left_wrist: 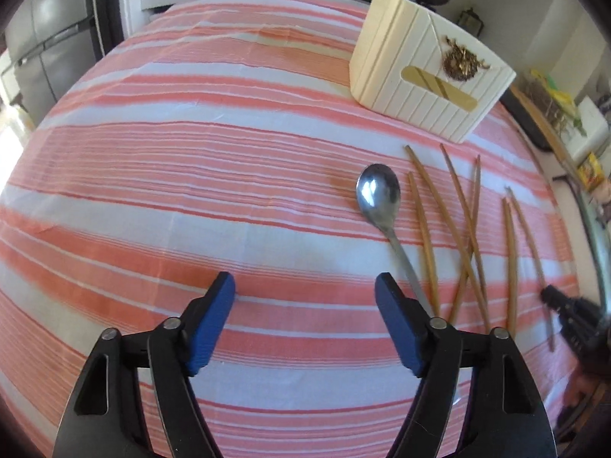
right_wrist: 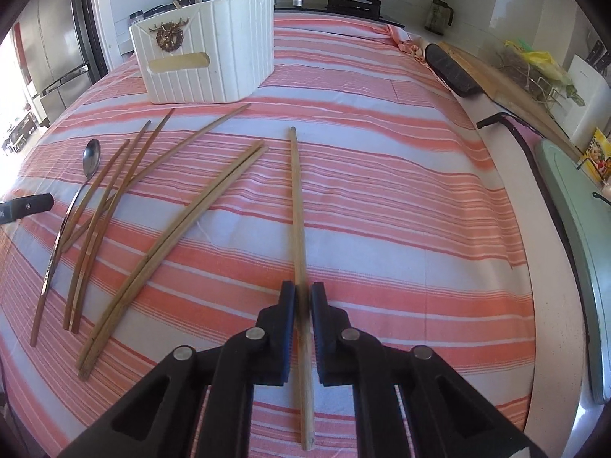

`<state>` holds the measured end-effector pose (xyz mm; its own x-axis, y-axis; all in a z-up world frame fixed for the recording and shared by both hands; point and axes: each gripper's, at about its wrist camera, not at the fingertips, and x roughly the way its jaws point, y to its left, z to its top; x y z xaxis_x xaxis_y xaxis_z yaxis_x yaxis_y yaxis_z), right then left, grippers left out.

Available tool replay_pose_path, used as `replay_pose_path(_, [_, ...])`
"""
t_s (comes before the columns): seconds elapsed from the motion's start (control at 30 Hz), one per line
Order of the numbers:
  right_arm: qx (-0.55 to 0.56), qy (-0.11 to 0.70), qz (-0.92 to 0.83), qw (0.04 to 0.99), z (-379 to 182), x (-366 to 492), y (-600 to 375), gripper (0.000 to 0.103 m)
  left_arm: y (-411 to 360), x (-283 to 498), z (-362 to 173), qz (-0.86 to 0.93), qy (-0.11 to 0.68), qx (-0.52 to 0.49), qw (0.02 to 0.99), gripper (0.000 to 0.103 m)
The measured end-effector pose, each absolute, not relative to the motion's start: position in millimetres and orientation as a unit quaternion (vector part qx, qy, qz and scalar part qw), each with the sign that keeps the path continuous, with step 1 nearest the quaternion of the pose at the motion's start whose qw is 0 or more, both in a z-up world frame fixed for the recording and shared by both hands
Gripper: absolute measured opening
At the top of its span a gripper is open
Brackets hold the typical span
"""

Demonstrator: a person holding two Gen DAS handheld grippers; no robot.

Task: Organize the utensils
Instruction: 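Grasp another chopstick with the right tool while the left tool grasps the second spoon, then lift the chopstick and spoon and carry them toward the caddy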

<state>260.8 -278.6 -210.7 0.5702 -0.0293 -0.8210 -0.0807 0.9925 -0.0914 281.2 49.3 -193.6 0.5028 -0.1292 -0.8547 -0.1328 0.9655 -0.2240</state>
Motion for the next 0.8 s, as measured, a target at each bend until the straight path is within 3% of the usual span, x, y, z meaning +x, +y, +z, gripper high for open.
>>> replay_pose_path(0.1, [-0.067, 0.461, 0.011, 0.885, -211.3, 259.4, -276.0, 0.009, 30.5, 290.8, -191.2, 0.003, 0.491, -0.138, 0.86, 0.08])
replay_pose_path(0.33, [-0.066, 0.455, 0.009, 0.888, -211.4, 258.5, -274.9, 0.009, -11.9, 295.3, -204.7, 0.046, 0.486, -0.031, 0.872, 0.08])
replay_pose_path(0.8, [-0.069, 0.5, 0.018, 0.863, -206.6, 256.4, -288.5, 0.01, 24.5, 275.2, -204.4, -0.032, 0.516, 0.03, 0.855, 0.086])
